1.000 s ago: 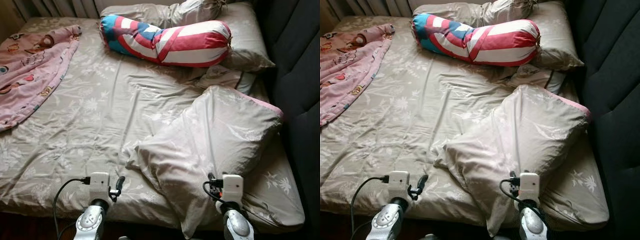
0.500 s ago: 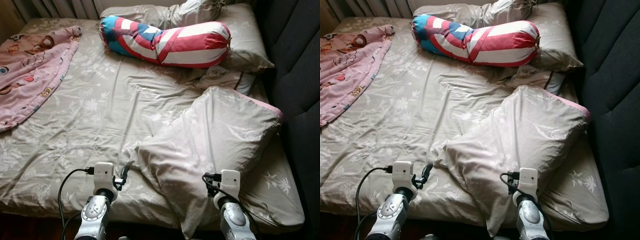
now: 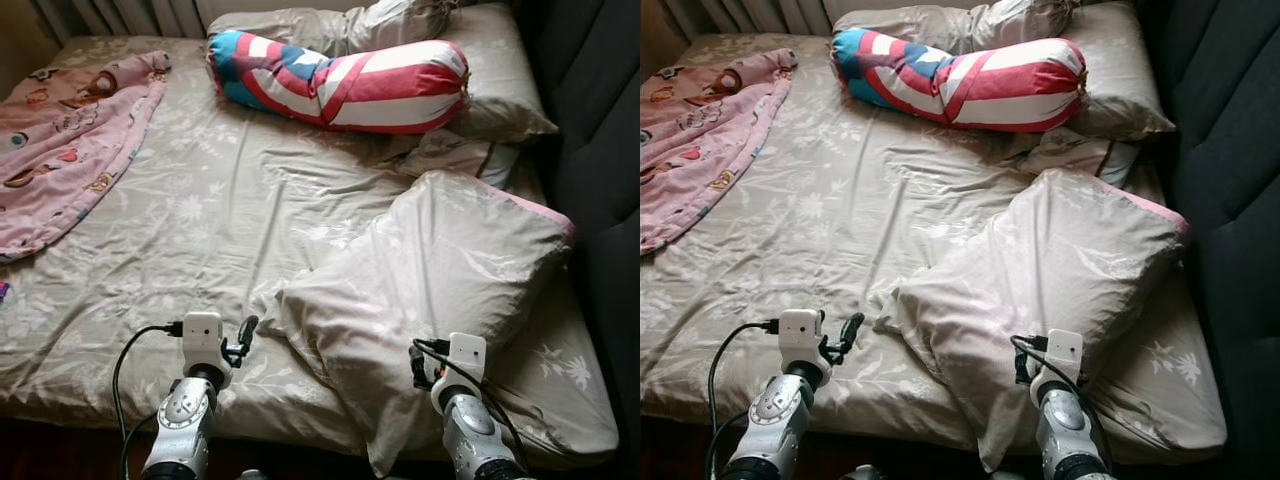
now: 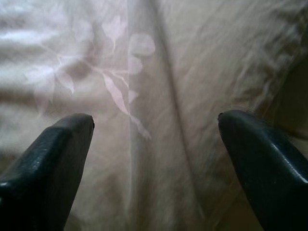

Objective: Clean up the room

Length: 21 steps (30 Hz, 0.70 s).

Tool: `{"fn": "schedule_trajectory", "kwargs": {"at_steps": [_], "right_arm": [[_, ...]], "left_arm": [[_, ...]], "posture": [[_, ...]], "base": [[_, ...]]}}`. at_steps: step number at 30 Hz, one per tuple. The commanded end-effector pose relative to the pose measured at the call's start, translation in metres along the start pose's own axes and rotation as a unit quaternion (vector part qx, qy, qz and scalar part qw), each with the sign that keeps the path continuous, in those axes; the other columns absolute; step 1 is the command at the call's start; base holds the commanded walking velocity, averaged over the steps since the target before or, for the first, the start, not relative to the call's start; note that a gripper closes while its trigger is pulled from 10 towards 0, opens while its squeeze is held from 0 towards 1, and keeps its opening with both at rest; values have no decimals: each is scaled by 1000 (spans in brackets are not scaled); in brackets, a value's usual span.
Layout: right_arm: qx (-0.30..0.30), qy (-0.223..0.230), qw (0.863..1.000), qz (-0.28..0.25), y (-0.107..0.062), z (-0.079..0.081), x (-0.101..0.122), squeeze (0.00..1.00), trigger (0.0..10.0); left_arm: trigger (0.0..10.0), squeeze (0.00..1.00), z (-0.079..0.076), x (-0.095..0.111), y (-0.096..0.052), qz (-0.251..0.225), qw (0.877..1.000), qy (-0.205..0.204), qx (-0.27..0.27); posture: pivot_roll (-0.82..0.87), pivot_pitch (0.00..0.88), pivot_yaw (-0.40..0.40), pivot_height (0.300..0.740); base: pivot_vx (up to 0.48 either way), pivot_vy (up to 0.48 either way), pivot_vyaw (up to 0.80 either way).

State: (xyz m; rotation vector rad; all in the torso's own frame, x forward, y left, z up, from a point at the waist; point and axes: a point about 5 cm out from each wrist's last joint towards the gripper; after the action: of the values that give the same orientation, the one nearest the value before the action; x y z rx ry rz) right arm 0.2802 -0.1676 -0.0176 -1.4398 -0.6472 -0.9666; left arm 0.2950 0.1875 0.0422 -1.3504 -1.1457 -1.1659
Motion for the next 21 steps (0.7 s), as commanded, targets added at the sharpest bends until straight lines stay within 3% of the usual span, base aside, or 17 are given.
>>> {"fn": "schedule_trajectory", "kwargs": {"at_steps": [1, 11, 21], "right_arm": [[-14, 17, 999, 31, -4, -4, -15, 0, 10000], [-18, 62, 996, 57, -8, -7, -28, 0, 10000], [-7, 65, 995, 77, -9, -3, -32, 0, 10000]], "left_arm": [[10000, 0, 6, -5, -7, 12, 1000, -4, 3], [10000, 0, 3, -4, -17, 13, 1000, 5, -20], [10000, 0, 5, 2, -26, 9, 999, 32, -41]], "posture": [[52, 276, 55, 740], [77, 330, 88, 740], [128, 366, 120, 740]], "base": [[0, 0, 0], [0, 0, 0], [0, 0, 0]]}}
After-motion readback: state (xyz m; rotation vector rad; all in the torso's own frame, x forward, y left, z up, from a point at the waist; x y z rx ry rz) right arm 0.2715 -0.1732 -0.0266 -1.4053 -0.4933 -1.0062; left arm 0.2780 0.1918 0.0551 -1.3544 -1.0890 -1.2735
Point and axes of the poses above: a point about 5 cm out from each wrist's last joint towards the gripper, its own y axis pointing out of the wrist towards the gripper, its own x axis along the axis of the wrist's last joint, z = x × y, and after that the axes turned 2 degrees about -y, right-handed
